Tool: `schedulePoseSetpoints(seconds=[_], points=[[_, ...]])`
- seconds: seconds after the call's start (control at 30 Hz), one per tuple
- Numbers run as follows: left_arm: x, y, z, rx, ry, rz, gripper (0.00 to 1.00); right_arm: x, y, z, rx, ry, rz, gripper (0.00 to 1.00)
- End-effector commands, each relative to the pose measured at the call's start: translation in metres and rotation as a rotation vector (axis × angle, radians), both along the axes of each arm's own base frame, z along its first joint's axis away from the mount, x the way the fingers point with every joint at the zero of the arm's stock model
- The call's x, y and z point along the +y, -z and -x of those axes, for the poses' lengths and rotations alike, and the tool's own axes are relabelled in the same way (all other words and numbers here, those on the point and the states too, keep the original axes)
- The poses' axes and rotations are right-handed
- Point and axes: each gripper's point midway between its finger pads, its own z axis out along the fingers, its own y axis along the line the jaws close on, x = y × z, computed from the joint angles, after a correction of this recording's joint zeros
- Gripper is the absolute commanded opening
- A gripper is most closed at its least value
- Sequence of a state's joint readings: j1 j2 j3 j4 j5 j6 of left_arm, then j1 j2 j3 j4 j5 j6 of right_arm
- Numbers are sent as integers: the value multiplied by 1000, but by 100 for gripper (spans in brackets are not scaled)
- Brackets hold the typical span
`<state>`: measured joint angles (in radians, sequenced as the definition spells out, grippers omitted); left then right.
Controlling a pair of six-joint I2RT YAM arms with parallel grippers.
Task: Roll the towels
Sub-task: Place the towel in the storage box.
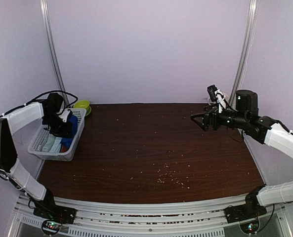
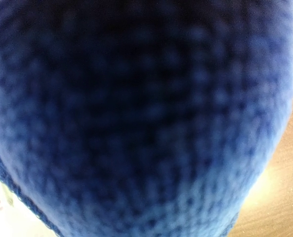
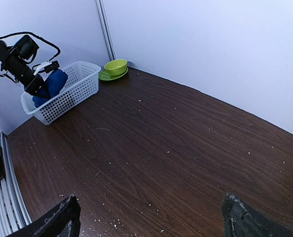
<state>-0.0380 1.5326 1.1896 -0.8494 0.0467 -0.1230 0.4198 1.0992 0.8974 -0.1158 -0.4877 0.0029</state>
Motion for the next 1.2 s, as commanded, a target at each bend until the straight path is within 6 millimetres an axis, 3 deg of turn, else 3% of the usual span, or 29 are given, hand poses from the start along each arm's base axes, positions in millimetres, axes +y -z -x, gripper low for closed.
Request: schedulePoseSetpoints(seconds=[0.0,0.4,0.73,0.97,1.17], points=[[-10,-12,16,48,-25,79,0,3,-7,3,-16,-32,-17,100],[25,-9,45,230,-245,-78,0,5,-17,15,-38,-71,-49,100],[12,11,38,295,-195,-27,0,5,-20,17,-48,-77,-60,100],[15,27,35,346,-193,-48,11,5,-20,16,-51,-71,-56,100],[14,24,35,339,-190,-44,36,4,-20,16,-49,-70,-53,100]])
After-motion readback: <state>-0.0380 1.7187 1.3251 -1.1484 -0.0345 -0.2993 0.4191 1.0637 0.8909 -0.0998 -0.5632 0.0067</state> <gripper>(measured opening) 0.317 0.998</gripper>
